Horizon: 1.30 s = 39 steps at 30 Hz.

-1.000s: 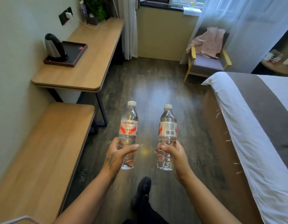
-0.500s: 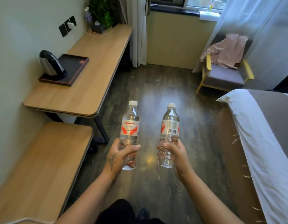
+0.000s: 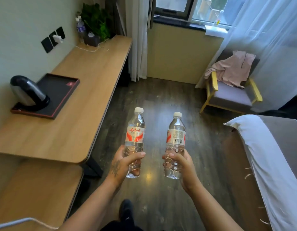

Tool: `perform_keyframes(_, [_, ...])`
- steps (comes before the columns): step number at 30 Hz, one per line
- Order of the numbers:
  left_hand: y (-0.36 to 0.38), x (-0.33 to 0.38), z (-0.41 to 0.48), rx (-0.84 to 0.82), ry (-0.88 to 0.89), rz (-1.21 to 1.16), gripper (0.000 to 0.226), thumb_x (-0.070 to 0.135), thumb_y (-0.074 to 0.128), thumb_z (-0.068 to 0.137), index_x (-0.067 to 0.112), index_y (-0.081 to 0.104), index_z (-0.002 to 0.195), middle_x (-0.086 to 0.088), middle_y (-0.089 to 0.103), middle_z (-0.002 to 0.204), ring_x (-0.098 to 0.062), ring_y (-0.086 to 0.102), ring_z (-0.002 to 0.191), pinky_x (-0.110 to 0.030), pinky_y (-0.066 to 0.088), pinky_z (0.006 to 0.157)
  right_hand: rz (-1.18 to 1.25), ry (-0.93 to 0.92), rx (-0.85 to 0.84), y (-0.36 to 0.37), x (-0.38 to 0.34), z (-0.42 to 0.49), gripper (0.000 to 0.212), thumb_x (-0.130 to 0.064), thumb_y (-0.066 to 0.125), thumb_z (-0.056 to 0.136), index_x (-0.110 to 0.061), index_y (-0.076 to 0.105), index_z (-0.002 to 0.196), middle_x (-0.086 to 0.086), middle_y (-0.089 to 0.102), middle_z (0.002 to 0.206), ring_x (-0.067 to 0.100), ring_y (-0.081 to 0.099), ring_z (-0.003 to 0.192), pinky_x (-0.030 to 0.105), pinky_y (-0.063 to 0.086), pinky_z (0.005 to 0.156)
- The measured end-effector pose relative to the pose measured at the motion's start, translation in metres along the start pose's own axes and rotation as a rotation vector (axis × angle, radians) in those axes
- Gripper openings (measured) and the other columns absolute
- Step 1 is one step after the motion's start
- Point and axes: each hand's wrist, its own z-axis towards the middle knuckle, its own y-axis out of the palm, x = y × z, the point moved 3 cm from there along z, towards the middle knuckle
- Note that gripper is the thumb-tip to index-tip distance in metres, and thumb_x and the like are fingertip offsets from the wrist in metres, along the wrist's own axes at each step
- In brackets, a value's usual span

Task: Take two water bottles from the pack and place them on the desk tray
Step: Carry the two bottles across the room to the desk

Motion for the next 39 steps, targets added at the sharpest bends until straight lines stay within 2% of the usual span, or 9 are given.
perform_keyframes(2, [-0.005, 0.017, 0.035, -0.016, -0.001, 0.017, 0.08, 0.055, 0.088, 0.05, 0.018, 0.071, 0.119, -0.001, 0.081, 0.097, -0.009, 0.079, 0.076, -0.022, 0.062, 0.064, -0.003, -0.01, 0.01, 0.012, -0.012, 0.03, 0.068, -0.033, 0.084, 0.065, -0.006, 0.065, 0.124, 0.024, 0.076, 0.101, 0.033, 0.073, 0.081, 0.043, 0.061, 0.075])
perform_keyframes(6, [-0.009, 0.047, 0.094, -0.005, -0.019, 0.014, 0.083, 0.055, 0.087, 0.05, 0.016, 0.071, 0.122, -0.009, 0.08, 0.107, -0.026, 0.078, 0.097, -0.037, 0.06, 0.082, 0.028, -0.009, 0.0, 0.029, -0.031, 0.08, 0.066, -0.033, 0.083, 0.067, -0.006, 0.064, 0.125, 0.023, 0.076, 0.103, 0.035, 0.072, 0.085, 0.045, 0.061, 0.078])
perform_keyframes(9, [-0.009, 0.061, 0.132, 0.005, -0.023, 0.024, 0.079, 0.053, 0.088, 0.052, 0.018, 0.073, 0.122, -0.005, 0.083, 0.104, -0.03, 0.079, 0.1, -0.043, 0.062, 0.087, 0.036, -0.003, 0.016, 0.035, -0.044, 0.118, 0.064, -0.032, 0.084, 0.065, -0.007, 0.066, 0.121, 0.022, 0.076, 0.1, 0.034, 0.073, 0.082, 0.043, 0.062, 0.074])
perform_keyframes(12, [-0.007, 0.072, 0.177, 0.002, -0.044, 0.025, 0.084, 0.053, 0.089, 0.054, 0.018, 0.069, 0.127, -0.012, 0.079, 0.115, -0.034, 0.078, 0.106, -0.048, 0.063, 0.093, 0.047, 0.008, 0.016, 0.037, -0.055, 0.165, 0.063, -0.033, 0.084, 0.065, -0.01, 0.066, 0.122, 0.02, 0.077, 0.1, 0.031, 0.075, 0.082, 0.041, 0.063, 0.072])
perform_keyframes(20, [0.025, 0.115, 0.292, 0.031, -0.051, 0.017, 0.086, 0.054, 0.089, 0.053, 0.022, 0.066, 0.129, -0.014, 0.077, 0.121, -0.035, 0.077, 0.111, -0.047, 0.064, 0.094, 0.038, 0.014, -0.027, 0.034, -0.099, 0.305, 0.068, -0.036, 0.081, 0.065, -0.009, 0.064, 0.124, 0.02, 0.076, 0.1, 0.03, 0.075, 0.082, 0.041, 0.062, 0.072])
perform_keyframes(26, [0.06, 0.157, 0.369, 0.062, -0.048, 0.033, 0.087, 0.055, 0.09, 0.05, 0.022, 0.065, 0.127, -0.014, 0.076, 0.12, -0.034, 0.078, 0.106, -0.036, 0.068, 0.076, -0.002, 0.018, -0.068, 0.015, -0.141, 0.394, 0.072, -0.04, 0.082, 0.065, -0.012, 0.064, 0.129, 0.016, 0.079, 0.108, 0.025, 0.08, 0.086, 0.037, 0.064, 0.073])
perform_keyframes(31, [0.074, 0.176, 0.419, 0.12, -0.053, 0.021, 0.084, 0.051, 0.092, 0.05, 0.019, 0.07, 0.125, -0.012, 0.08, 0.115, -0.031, 0.079, 0.103, -0.04, 0.064, 0.082, 0.007, 0.046, -0.076, 0.009, -0.159, 0.445, 0.068, -0.036, 0.083, 0.063, -0.013, 0.067, 0.125, 0.015, 0.08, 0.103, 0.026, 0.079, 0.083, 0.039, 0.063, 0.074])
perform_keyframes(35, [0.082, 0.193, 0.46, 0.117, -0.063, 0.017, 0.088, 0.05, 0.091, 0.049, 0.018, 0.069, 0.128, -0.015, 0.079, 0.117, -0.035, 0.078, 0.107, -0.05, 0.063, 0.094, -0.024, 0.063, -0.073, 0.01, -0.172, 0.482, 0.067, -0.038, 0.083, 0.064, -0.017, 0.067, 0.125, 0.013, 0.081, 0.103, 0.027, 0.08, 0.085, 0.039, 0.065, 0.075])
perform_keyframes(39, [0.085, 0.212, 0.506, 0.086, -0.055, 0.003, 0.088, 0.05, 0.09, 0.048, 0.019, 0.068, 0.128, -0.015, 0.079, 0.118, -0.035, 0.078, 0.108, -0.043, 0.064, 0.089, -0.034, 0.055, -0.055, 0.016, -0.189, 0.525, 0.068, -0.039, 0.083, 0.063, -0.017, 0.067, 0.125, 0.015, 0.081, 0.103, 0.03, 0.078, 0.088, 0.041, 0.064, 0.077])
